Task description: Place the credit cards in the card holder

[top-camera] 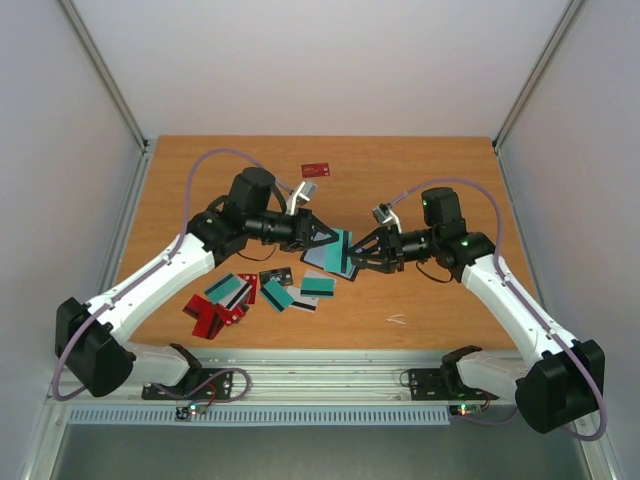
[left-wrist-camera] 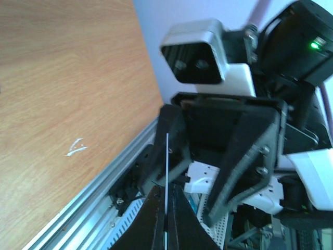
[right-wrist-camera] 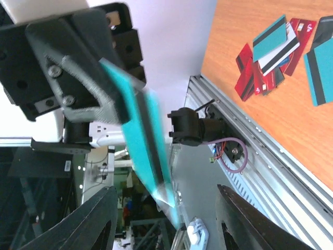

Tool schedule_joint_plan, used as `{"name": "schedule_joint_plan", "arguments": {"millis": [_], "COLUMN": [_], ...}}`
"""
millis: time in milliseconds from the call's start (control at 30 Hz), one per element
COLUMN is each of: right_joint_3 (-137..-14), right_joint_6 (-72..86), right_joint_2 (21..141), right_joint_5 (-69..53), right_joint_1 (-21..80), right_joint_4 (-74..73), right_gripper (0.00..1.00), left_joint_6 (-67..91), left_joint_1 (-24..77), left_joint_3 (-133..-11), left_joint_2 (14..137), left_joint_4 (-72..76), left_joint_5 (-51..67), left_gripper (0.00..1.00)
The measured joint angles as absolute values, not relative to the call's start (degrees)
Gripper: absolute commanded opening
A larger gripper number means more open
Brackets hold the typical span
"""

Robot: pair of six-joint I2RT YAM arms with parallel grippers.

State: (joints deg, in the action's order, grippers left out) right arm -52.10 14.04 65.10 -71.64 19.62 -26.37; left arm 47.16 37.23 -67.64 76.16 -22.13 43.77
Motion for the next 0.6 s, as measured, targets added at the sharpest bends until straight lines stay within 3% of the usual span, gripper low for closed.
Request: {"name": "schedule_joint_plan", "arguments": {"millis": [167,400,467,533,600], "right_joint_3": [-52.38,-52.40,-52.14,-51.62,-51.33], "right_joint_6": [15.38,23.42,26.37,29.78,32.32], "right_joint_2": [66.46,67.51,67.55,67.57,67.57], "right_joint_5": [-72.95,-76.07,-76.73,-77.41,-77.95], "right_joint_1": [18.79,18.81,18.79,18.50,18.26], "right_joint_4": [-24.58,-13.41,-9.82,-5.28,-2.09], "right_gripper": [0.38,0.02,0.01,0.01,0.01], "left_joint_6": [47.79,49.21,49.50,49.60,49.78], "left_joint_1": [37.28,37.28,37.06,36.75,36.58], "left_joint_3": [-68.73,-70.61,-70.91,-71.44,-72.07], "left_joint_2": [76.73,79.72,80.18,80.42,80.62], "left_joint_4": [-20.29,-18.20,-17.52,-16.91,-16.53], "left_joint_5": [47.66,50.00,50.50,50.94,51.20], "left_gripper": [0.00,0.00,0.01,0.06,0.24]}}
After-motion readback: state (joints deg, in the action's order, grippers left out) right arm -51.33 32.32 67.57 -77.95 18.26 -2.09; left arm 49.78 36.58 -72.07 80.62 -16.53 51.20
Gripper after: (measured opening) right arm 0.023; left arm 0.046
